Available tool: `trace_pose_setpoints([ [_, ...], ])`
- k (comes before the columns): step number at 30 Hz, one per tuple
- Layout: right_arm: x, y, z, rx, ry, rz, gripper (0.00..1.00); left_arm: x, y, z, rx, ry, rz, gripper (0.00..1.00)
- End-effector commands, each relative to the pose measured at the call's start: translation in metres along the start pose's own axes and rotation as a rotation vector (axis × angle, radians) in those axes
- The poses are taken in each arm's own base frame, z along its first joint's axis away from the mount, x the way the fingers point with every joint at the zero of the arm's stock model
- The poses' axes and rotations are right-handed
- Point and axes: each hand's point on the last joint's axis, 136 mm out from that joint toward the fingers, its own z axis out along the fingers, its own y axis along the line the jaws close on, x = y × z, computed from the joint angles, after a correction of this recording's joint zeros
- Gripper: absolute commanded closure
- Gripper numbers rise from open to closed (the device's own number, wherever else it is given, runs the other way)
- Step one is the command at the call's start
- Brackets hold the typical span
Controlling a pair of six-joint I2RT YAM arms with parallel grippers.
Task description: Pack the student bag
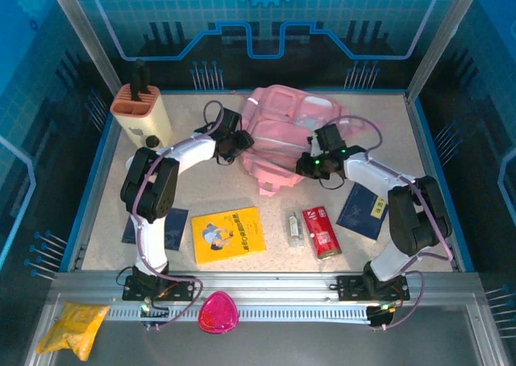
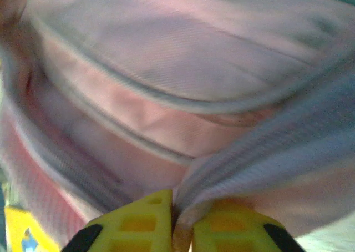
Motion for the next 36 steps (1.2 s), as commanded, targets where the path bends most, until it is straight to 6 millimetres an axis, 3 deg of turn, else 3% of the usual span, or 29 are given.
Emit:
trace_pose_setpoints([
  [1, 0.002, 0.051, 0.002, -0.125, 0.016, -0.056, 0.77, -0.016, 0.000, -0.013, -0.007, 0.012, 0.055, 0.31],
  [3, 0.003, 0.056, -0.004, -0.132, -0.001, -0.067, 0.62, -0.020, -0.001, -0.028, 0.009, 0.001, 0.056, 0.27],
  [7, 0.016, 0.050, -0.019, -0.110, 0.016, -0.084, 0.41, -0.008, 0.005, -0.061, 0.016, 0.014, 0.055, 0.21],
  [11, 0.022, 0.034, -0.047, -0.068, -0.033, -0.077, 0.26, 0.025, 0.005, -0.090, 0.092, 0.051, 0.025, 0.19],
  [15, 0.014, -0.002, -0.066, -0.002, -0.086, 0.011, 0.00, 0.070, -0.010, -0.114, 0.175, 0.074, 0.044, 0.17],
  [19, -0.006, -0.037, -0.077, 0.043, -0.138, 0.118, 0.00, 0.111, -0.026, -0.126, 0.201, 0.102, 0.093, 0.16],
  [26, -0.044, -0.084, -0.081, 0.044, -0.222, 0.295, 0.00, 0.167, -0.070, -0.122, 0.305, 0.176, 0.186, 0.16],
  [30, -0.057, -0.106, -0.072, 0.025, -0.251, 0.368, 0.00, 0.188, -0.088, -0.112, 0.307, 0.215, 0.253, 0.16],
  [36, -0.070, -0.127, -0.045, 0.021, -0.237, 0.415, 0.12, 0.213, -0.105, -0.088, 0.287, 0.270, 0.320, 0.17],
])
